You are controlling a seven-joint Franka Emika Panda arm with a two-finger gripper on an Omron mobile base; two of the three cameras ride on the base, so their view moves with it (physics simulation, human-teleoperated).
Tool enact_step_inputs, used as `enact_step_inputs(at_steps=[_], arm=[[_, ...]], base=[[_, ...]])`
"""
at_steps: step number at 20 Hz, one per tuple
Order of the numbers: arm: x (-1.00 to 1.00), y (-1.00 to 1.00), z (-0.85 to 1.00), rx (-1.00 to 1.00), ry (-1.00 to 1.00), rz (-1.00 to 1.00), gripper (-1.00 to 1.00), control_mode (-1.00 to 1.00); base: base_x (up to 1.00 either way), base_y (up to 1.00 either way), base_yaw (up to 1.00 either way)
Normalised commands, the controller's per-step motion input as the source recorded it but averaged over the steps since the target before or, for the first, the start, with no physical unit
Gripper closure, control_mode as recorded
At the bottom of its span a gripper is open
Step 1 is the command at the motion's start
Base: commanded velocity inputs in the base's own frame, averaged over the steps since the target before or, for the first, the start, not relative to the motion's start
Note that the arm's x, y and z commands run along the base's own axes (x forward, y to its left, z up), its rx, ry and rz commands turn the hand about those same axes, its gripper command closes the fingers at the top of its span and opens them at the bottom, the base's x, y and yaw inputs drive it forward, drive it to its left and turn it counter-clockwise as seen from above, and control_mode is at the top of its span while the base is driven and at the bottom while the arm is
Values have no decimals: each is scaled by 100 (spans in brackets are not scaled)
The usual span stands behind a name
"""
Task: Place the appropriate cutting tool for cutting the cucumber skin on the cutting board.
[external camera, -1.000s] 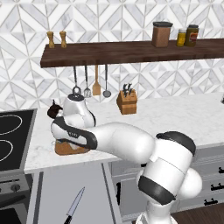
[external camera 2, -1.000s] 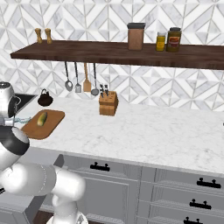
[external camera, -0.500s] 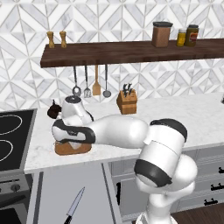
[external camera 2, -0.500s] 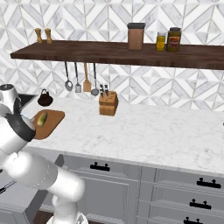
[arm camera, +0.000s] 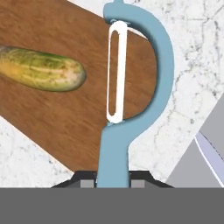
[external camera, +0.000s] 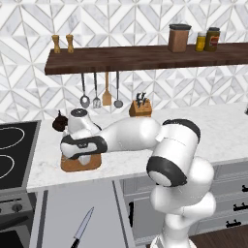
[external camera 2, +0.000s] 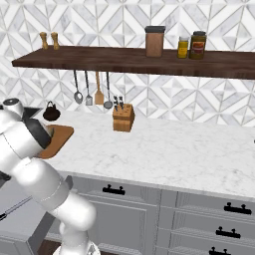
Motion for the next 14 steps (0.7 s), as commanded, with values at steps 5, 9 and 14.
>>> enact_step_inputs(at_steps=[5,9,14], arm=[[19,0,-13,-1,0,0,100,-100],[18,0,-10,0,0,0,100,-100],[19,0,-15,-1,0,0,100,-100]], base=[[0,0,0],[0,0,0],[0,0,0]])
